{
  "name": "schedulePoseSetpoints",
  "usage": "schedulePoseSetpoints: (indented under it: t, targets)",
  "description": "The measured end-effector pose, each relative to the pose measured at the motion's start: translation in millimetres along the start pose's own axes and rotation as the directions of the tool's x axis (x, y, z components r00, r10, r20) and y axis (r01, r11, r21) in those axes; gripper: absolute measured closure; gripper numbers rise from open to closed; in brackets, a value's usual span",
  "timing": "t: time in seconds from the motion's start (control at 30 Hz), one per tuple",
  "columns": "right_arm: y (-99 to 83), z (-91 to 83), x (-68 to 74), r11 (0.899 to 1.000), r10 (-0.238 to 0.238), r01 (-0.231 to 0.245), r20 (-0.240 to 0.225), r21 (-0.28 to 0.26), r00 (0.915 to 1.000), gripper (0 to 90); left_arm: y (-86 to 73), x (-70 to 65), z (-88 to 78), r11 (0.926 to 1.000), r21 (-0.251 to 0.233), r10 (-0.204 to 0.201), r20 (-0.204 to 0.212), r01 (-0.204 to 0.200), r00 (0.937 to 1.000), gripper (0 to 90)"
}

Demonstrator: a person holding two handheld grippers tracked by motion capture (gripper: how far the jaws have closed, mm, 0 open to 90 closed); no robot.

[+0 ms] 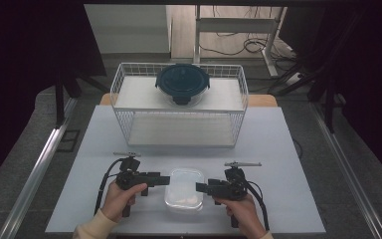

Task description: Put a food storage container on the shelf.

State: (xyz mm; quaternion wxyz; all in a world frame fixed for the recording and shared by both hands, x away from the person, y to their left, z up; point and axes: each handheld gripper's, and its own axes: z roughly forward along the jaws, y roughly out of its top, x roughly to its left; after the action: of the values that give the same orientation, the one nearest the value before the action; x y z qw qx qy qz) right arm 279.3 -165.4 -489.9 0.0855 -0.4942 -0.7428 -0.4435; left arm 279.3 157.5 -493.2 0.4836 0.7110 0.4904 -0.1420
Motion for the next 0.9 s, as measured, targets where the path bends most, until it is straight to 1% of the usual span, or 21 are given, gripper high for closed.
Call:
schedulePoseSetpoints:
  t: [0.07, 0.1, 0.13, 0.17, 0.2, 0.23, 0.27, 0.37, 0.43, 0.53, 0.6, 0.67, 0.7, 0.77, 0.83, 0.9]
  targets:
    - [-1.2, 1.3, -1.1, 1.0, 0.0, 0.0, -0.001, 0.009, 1.0, 33.5, -0.4, 0.3, 2.2, 0.9999, 0.01, -0.008, 0.001, 0.008, 1.0, 32.0]
    - [-1.8, 1.6, -1.7, 1.0, -0.001, 0.001, 0.001, 0.011, 1.0, 33.9, -1.2, 1.2, 3.6, 0.9998, 0.009, -0.021, 0.011, 0.02, 0.9997, 32.3]
    - [-2.2, 1.9, -2.1, 1.0, 0.003, -0.003, -0.001, 0.011, 1.0, 34.2, -2.2, 3.2, 5.5, 0.9992, 0.011, -0.04, 0.034, 0.039, 0.9986, 32.8]
    - [-2.6, 2.2, -2.6, 1.0, 0.005, -0.004, -0.004, 0.013, 1.0, 34.4, -3.3, 5.5, 7.4, 0.9986, 0.019, -0.051, 0.051, 0.05, 0.9974, 33.2]
    - [-2.9, 2.4, -3.0, 1.0, 0.005, -0.005, -0.001, 0.014, 1.0, 34.6, -4.0, 6.5, 8.6, 0.9982, 0.029, -0.054, 0.045, 0.053, 0.9975, 33.5]
    - [-3.2, 2.7, -3.5, 1.0, 0.004, -0.004, 0.0, 0.015, 1.0, 35.3, -4.5, 6.3, 9.7, 0.9983, 0.031, -0.049, 0.025, 0.048, 0.9985, 34.1]
    - [-3.4, 2.8, -3.7, 1.0, 0.008, -0.008, -0.002, 0.018, 1.0, 35.7, -4.7, 6.6, 10.0, 0.9983, 0.034, -0.048, 0.019, 0.048, 0.9987, 34.6]
    - [-4.7, 4.3, -4.2, 1.0, 0.012, -0.012, -0.003, 0.025, 0.9999, 37.0, -5.1, 7.2, 10.4, 0.998, 0.036, -0.052, 0.028, 0.051, 0.9982, 38.4]
    - [-5.9, 5.8, -4.4, 0.999, 0.015, -0.015, -0.007, 0.033, 0.9999, 38.5, -6.2, 7.5, 11.6, 0.9974, 0.045, -0.058, 0.041, 0.056, 0.9974, 41.0]
    - [-7.5, 8.0, -5.4, 0.999, 0.026, -0.026, -0.018, 0.042, 0.9995, 40.9, -9.0, 12.9, 13.7, 0.9943, 0.059, -0.093, 0.074, 0.089, 0.9929, 44.6]
    - [-8.0, 8.4, -6.3, 0.998, 0.036, -0.035, -0.033, 0.044, 0.9988, 43.2, -10.4, 16.2, 14.7, 0.9922, 0.062, -0.113, 0.085, 0.108, 0.9899, 46.5]
    - [-8.1, 8.8, -7.3, 0.998, 0.05, -0.048, -0.046, 0.046, 0.9977, 45.1, -10.5, 16.3, 15.7, 0.9916, 0.066, -0.117, 0.085, 0.111, 0.9895, 49.5]
    - [-8.2, 8.9, -7.6, 0.998, 0.056, -0.054, -0.05, 0.043, 0.9972, 45.5, -10.7, 16.1, 16.3, 0.9915, 0.07, -0.116, 0.091, 0.11, 0.9891, 51.3]
    - [-8.3, 8.2, -8.1, 0.997, 0.066, -0.064, -0.048, 0.041, 0.9967, 47.9, -11.1, 15.3, 16.9, 0.9917, 0.069, -0.114, 0.073, 0.109, 0.9908, 54.1]
    - [-8.3, 6.1, -8.6, 0.996, 0.081, -0.08, -0.048, 0.026, 0.9955, 53.1, -11.4, 16.2, 16.2, 0.9905, 0.067, -0.125, 0.072, 0.12, 0.9896, 58.5]
    - [-8.1, 3.2, -8.6, 0.995, 0.096, -0.096, -0.048, 0.013, 0.9942, 60.0, -12.2, 15.4, 15.4, 0.9913, 0.05, -0.124, 0.06, 0.122, 0.9904, 64.1]
